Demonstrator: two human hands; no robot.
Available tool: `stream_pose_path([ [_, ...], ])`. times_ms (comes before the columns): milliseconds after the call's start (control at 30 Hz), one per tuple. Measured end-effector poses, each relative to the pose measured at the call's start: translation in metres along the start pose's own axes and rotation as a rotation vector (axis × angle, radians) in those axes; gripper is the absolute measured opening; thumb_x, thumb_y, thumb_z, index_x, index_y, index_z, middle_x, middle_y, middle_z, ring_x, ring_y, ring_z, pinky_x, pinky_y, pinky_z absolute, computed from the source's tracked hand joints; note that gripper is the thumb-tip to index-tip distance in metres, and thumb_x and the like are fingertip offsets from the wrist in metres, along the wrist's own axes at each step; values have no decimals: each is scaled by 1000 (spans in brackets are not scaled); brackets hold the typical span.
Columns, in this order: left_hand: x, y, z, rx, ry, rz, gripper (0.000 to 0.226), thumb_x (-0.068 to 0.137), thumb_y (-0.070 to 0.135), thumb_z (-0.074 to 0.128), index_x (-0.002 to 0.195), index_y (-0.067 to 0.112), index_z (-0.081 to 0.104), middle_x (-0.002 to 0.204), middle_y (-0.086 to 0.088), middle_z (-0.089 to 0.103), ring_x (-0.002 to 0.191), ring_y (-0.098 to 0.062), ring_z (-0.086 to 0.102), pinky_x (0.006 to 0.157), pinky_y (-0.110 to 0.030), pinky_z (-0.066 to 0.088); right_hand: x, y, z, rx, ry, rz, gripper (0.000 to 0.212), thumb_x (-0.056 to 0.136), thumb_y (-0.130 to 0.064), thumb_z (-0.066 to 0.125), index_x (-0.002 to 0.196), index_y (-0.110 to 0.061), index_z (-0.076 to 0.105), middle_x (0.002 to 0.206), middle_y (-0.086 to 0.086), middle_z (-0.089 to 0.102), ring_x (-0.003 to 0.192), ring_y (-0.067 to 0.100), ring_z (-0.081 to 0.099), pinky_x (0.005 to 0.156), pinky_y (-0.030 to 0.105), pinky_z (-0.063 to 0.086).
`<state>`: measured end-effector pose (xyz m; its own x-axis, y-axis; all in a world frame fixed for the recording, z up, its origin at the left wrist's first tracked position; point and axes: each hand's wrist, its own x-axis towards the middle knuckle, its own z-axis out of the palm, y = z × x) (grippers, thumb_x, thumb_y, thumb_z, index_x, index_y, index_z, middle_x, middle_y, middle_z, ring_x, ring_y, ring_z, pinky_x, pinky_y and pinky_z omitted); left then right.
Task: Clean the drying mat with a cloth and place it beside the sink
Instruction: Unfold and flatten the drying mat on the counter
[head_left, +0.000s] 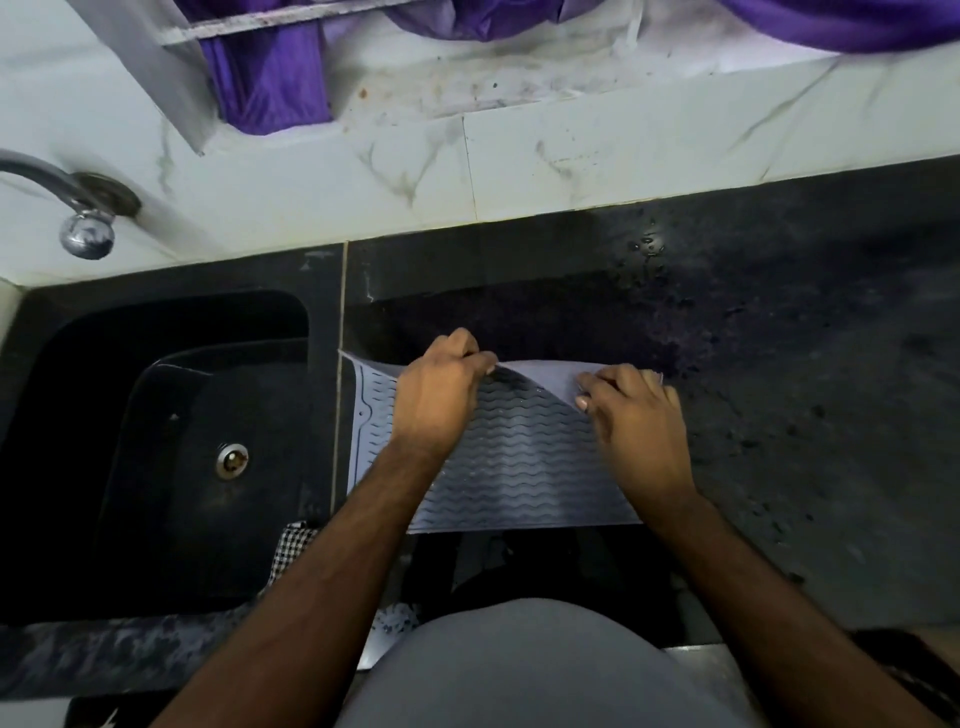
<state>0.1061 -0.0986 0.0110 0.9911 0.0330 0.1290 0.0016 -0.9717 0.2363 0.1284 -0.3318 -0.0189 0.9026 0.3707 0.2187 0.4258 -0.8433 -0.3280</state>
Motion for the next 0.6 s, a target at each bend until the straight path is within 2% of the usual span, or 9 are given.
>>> stream_pose_path([
  [67,7,2,-1,-52,34,-31,25,98,21,56,115,22,73,99,3,54,87,-16,55,59,-31,46,2,-4,1,-12,-8,-47,42,94,-40,65,130,-20,61,121,4,58,108,25,53,85,42,44],
  [133,12,3,-1,-55,41,-34,25,98,24,55,116,22,72,99,3,54,87,-15,55,60,-30,46,5,-6,4,-51,-24,-65,52,91,-44,66,137,-21,57,126,3,57,113,24,53,87,43,44],
  [267,18,2,5,-31,28,-42,26,99,26,57,119,22,72,99,3,55,88,-15,56,60,-28,42,17,-1,11,-92,-1,-46,42,89,-19,63,131,-22,61,124,4,58,112,27,56,88,42,37],
  [333,19,1,8,-22,24,-51,31,101,26,58,129,20,68,102,2,58,92,-16,59,65,-31,48,24,1,12,-79,32,-32,41,86,-15,65,127,-22,63,124,4,56,111,26,53,90,41,33],
  [433,20,-2,13,-38,22,-95,47,99,32,64,142,17,57,112,-1,61,100,-18,58,80,-36,51,37,0,16,-119,52,9,57,81,-10,70,136,-20,58,134,7,51,123,25,44,96,43,26],
  [500,18,-2,16,-37,21,-97,50,97,37,63,142,17,56,115,-2,61,102,-18,58,86,-35,47,43,-2,17,-131,33,23,58,85,-10,68,141,-20,54,143,10,48,131,27,42,101,44,23],
  [600,14,-2,19,-37,11,-97,47,100,40,58,141,17,56,116,-3,62,104,-19,59,88,-36,46,46,-4,20,-108,-25,40,52,91,-13,64,142,-19,52,146,12,46,134,28,42,104,47,27],
])
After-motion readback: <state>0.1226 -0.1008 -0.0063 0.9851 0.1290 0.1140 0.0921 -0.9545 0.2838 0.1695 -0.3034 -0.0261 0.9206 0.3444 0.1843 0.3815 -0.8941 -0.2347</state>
